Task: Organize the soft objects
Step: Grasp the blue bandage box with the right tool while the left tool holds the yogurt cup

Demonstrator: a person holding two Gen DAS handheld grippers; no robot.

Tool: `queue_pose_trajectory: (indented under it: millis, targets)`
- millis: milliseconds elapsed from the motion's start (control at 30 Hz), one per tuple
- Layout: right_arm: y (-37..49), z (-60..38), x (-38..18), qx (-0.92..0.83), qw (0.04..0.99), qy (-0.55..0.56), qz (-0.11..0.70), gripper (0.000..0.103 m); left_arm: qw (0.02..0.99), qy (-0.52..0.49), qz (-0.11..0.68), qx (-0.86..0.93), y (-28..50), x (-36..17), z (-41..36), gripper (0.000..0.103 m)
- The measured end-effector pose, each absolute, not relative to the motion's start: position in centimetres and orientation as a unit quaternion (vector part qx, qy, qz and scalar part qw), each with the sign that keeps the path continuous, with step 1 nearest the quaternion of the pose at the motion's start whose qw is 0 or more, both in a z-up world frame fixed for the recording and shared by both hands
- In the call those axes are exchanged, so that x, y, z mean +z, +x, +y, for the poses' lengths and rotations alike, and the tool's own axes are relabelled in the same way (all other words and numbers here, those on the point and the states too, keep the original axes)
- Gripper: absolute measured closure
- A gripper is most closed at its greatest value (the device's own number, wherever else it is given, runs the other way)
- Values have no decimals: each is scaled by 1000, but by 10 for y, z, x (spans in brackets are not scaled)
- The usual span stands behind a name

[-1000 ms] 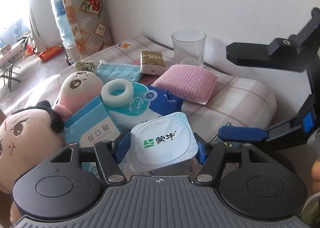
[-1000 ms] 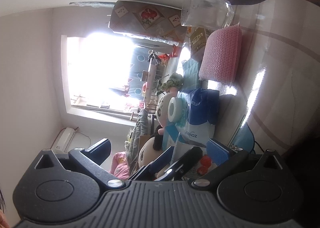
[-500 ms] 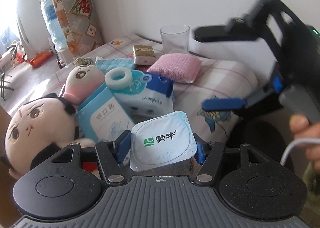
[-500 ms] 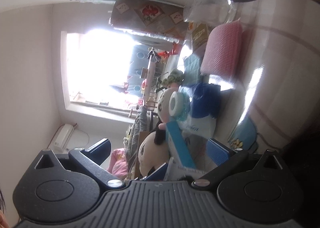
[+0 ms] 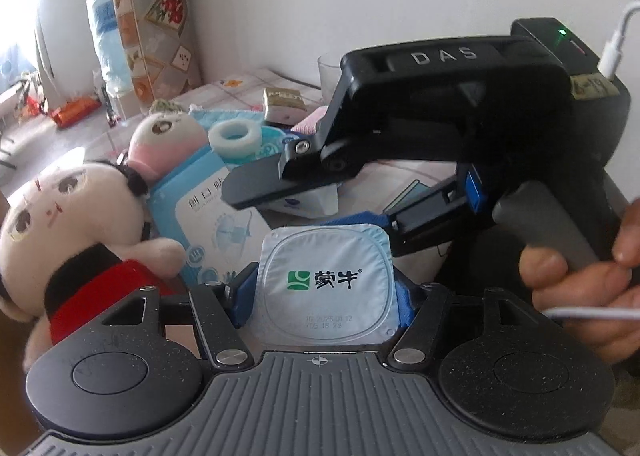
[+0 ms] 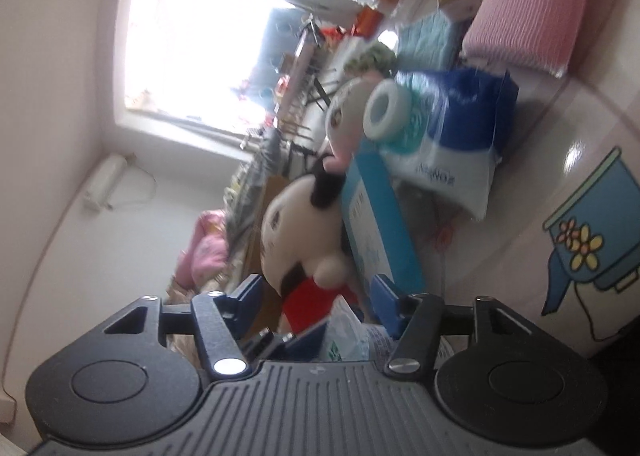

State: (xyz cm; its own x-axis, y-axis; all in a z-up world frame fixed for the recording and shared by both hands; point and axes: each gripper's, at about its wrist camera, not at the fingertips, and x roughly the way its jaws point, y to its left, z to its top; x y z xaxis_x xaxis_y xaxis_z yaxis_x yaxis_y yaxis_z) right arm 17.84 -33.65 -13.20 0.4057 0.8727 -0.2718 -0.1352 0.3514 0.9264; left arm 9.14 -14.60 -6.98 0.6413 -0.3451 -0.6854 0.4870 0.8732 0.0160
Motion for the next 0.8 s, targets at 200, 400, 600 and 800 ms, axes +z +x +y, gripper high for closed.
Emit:
queue_pose_trajectory:
  millis: [200, 400, 600, 800]
  targets:
    - [173, -336, -130, 348, 715, 433, 424, 43, 901, 92, 356, -232, 93, -71, -144, 39]
    - [180, -342, -115, 335, 745, 403, 412, 42, 901, 87, 361, -225, 90, -71, -136, 40]
    - [209, -327, -122, 330, 756, 353, 441, 41, 901, 82, 364, -223, 90, -69, -132, 40]
    - [225, -310, -132, 341, 749, 332, 461, 42, 900, 78, 367, -222, 93, -69, -129, 40]
